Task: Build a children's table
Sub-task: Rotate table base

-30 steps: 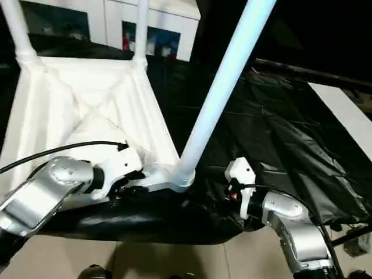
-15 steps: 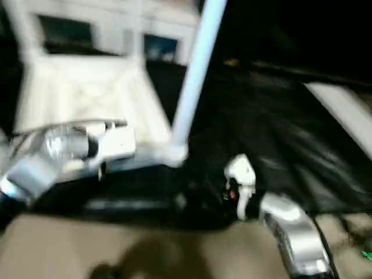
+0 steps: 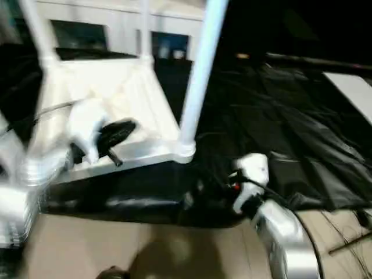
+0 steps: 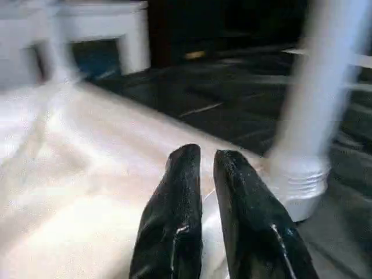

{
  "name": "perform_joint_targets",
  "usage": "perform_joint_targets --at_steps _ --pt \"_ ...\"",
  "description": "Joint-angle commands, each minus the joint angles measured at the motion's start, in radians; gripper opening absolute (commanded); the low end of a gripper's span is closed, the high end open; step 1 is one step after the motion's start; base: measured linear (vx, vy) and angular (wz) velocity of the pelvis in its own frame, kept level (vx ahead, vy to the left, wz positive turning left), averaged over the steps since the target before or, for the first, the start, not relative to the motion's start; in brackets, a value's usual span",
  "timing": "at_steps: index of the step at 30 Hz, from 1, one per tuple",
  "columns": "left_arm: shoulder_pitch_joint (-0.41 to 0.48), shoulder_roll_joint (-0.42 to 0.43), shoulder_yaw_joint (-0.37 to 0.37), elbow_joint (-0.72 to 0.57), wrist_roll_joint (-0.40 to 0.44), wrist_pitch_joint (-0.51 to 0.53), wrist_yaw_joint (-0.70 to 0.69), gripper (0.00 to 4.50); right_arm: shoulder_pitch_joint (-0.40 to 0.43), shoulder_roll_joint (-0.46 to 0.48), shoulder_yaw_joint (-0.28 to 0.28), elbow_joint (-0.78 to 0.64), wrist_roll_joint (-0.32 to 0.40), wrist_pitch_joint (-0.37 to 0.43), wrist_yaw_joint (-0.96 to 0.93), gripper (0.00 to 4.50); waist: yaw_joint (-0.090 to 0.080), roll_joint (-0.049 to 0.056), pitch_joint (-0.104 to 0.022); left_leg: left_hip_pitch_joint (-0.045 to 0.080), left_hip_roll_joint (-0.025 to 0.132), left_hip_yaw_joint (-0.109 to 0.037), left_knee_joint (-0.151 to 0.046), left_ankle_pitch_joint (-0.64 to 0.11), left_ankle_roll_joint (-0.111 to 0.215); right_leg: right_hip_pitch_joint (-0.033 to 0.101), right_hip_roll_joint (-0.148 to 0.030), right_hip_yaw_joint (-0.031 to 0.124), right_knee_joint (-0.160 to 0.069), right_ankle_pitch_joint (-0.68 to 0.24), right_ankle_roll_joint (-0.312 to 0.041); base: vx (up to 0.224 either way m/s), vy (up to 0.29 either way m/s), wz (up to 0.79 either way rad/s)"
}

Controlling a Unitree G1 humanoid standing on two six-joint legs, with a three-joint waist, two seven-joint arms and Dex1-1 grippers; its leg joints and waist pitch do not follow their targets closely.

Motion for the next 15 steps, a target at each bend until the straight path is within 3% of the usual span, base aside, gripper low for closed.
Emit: perform_joint_targets --at_steps 1,2,3,4,5,7,10,12,15 --pt "0.074 -0.062 0.036 -0.044 0.004 -0.045 0.087 0.66 0.021 0.023 -0.016 -0.052 -0.003 0.009 -0.066 3.74 -0.013 0.002 -0.046 0.001 0.030 -0.015 -0.093 -0.333 -0.024 0.018 -0.068 0.049 -0.121 -0.412 -0.052 0.000 0.000 0.00" --pt "0.100 -0.075 0.040 -0.034 0.005 -0.064 0.101 0.66 0.027 0.032 -0.015 -0.050 -0.002 0.000 -0.075 3.74 -0.016 -0.006 -0.043 0.002 0.030 -0.012 -0.093 -0.333 -0.021 0.014 -0.064 0.049 -0.124 -0.400 -0.047 0.000 0.000 0.00" --pt "0.115 -0.082 0.042 -0.027 0.006 -0.076 0.110 0.66 0.031 0.038 -0.014 -0.048 -0.002 -0.006 -0.080 3.74 -0.017 -0.004 -0.044 0.003 0.030 -0.013 -0.093 -0.328 -0.018 0.013 -0.063 0.050 -0.122 -0.381 -0.043 0.059 -0.003 -0.02" --pt "0.154 -0.096 0.041 0.012 0.022 -0.117 0.140 0.66 0.037 0.053 -0.017 -0.033 -0.013 -0.018 -0.104 3.74 -0.022 -0.019 -0.047 0.003 0.031 -0.010 -0.091 -0.322 -0.013 0.012 -0.060 0.052 -0.122 -0.353 -0.038 0.062 0.005 -0.02" --pt "0.170 -0.104 0.040 0.030 0.032 -0.132 0.153 0.66 0.039 0.059 -0.019 -0.027 -0.021 -0.017 -0.121 3.74 -0.023 -0.015 -0.046 0.001 0.030 -0.012 -0.093 -0.312 -0.014 0.014 -0.060 0.051 -0.117 -0.334 -0.036 0.062 0.005 -0.02" --pt "0.180 -0.124 0.018 0.054 0.058 -0.143 0.165 0.66 0.040 0.074 -0.020 -0.029 -0.031 -0.012 -0.151 3.74 -0.029 -0.009 -0.050 0.007 0.033 -0.009 -0.091 -0.265 -0.013 0.012 -0.051 0.054 -0.109 -0.204 -0.042 0.056 0.013 0.00" --pt "0.139 -0.144 -0.034 0.037 0.065 -0.129 0.175 0.66 0.033 0.073 -0.015 -0.029 -0.034 -0.006 -0.155 3.74 -0.029 -0.012 -0.057 0.009 0.033 -0.006 -0.083 -0.185 -0.007 0.020 -0.048 0.052 -0.090 -0.021 -0.071 0.018 0.005 0.00" --pt "0.118 -0.146 -0.061 0.022 0.079 -0.120 0.169 0.66 0.022 0.069 -0.015 -0.022 -0.036 -0.003 -0.161 3.74 -0.030 -0.019 -0.052 0.008 0.031 -0.001 -0.082 -0.174 0.002 0.020 -0.048 0.052 -0.089 0.007 -0.079 0.000 0.000 0.00" --pt "0.107 -0.137 -0.085 0.018 0.096 -0.116 0.157 0.66 0.013 0.066 -0.016 -0.011 -0.038 -0.006 -0.165 3.74 -0.038 -0.018 -0.051 0.005 0.029 0.000 -0.081 -0.166 0.004 0.025 -0.049 0.053 -0.089 0.014 -0.075 0.000 0.000 0.00"
